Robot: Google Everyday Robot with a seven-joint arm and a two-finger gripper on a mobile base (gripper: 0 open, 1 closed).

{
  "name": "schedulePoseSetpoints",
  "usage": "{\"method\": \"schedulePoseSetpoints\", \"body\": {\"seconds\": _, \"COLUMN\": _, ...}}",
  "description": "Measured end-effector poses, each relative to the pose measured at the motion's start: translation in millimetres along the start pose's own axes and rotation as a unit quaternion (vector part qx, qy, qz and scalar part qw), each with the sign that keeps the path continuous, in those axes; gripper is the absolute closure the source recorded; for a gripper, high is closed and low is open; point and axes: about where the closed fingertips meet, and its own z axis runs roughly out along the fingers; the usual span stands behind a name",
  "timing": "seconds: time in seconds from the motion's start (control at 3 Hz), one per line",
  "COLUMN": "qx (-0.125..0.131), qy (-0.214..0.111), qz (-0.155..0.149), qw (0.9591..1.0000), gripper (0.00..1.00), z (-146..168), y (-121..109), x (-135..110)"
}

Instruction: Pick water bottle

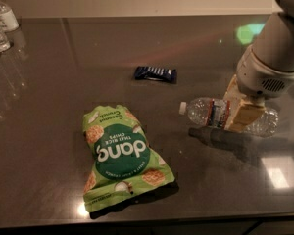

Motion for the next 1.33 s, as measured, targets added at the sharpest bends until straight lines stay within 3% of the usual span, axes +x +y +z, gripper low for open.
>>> {"method": "schedulePoseSetpoints", "body": {"seconds": 0.67, "qx": 0.016, "qy": -0.021, "qz": -0.008, "qw": 0.9996, "gripper": 1.00, "z": -41, "y": -5, "x": -25}}
{"method": "schedulePoseSetpoints", "body": {"seconds": 1.0, "qx": 0.038, "qy": -0.038, "qz": -0.005, "qw": 0.9985, "gripper": 1.00, "z": -73, "y": -16, "x": -31}}
{"method": "schedulePoseSetpoints", "body": {"seconds": 1.33, "qx": 0.038, "qy": -0.038, "qz": -0.005, "qw": 0.9985, "gripper": 1.00, "z": -73, "y": -16, "x": -31}}
